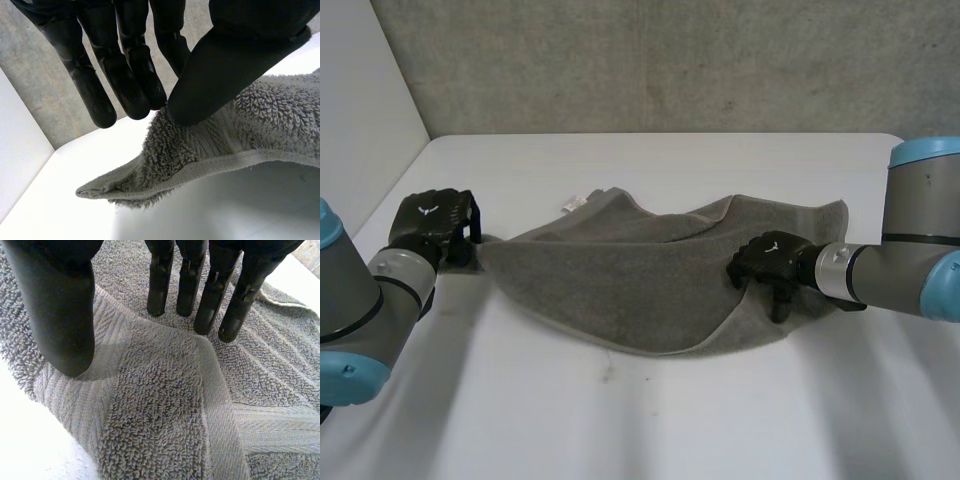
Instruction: Fold the towel.
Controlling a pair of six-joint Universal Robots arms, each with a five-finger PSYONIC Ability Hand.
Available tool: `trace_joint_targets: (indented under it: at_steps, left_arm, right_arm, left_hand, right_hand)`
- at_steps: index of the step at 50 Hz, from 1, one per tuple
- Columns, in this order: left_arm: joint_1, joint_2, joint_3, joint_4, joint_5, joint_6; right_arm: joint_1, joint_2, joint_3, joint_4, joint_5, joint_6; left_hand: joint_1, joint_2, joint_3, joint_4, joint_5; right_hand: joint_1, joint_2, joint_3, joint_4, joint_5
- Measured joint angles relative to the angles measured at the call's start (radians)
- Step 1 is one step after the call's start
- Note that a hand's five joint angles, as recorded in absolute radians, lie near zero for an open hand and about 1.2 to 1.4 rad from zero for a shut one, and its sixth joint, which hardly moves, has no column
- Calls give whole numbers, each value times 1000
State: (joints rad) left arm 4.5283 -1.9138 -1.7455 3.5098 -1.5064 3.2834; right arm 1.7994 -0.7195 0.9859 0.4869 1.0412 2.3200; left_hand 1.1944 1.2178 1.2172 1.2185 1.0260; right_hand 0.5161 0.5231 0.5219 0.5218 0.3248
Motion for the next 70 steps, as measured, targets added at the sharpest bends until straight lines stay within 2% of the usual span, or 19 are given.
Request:
trace_joint_targets:
  at_steps: [19,32,46,52,62,70]
  left_arm:
    - [0,-1,0,0,0,0]
    - [0,-3,0,0,0,1]
    - [0,-2,-3,-1,-1,1]
    - [0,0,-7,0,-1,1]
    - [0,2,-12,0,0,1]
    - [-1,5,-18,-1,0,1]
  right_arm:
    - [1,12,-1,-4,3,-1]
    - [-8,15,-12,-12,4,3]
    - [-29,-9,11,-67,6,47]
    - [-47,-20,28,-68,-1,81]
    - [-104,-101,129,-67,-8,92]
    - [-163,-285,337,-95,-38,91]
  left_hand:
    - [0,0,0,0,0]
    - [0,0,0,0,0]
    - [0,0,0,0,0]
    - [0,0,0,0,0]
    - [0,0,0,0,0]
    - [0,0,0,0,0]
  right_hand:
    - [32,7,19,16,50]
    - [315,299,308,310,331]
    - [770,747,747,749,787]
    - [805,795,809,812,841]
    - [805,795,809,812,841]
    - [808,795,809,812,841]
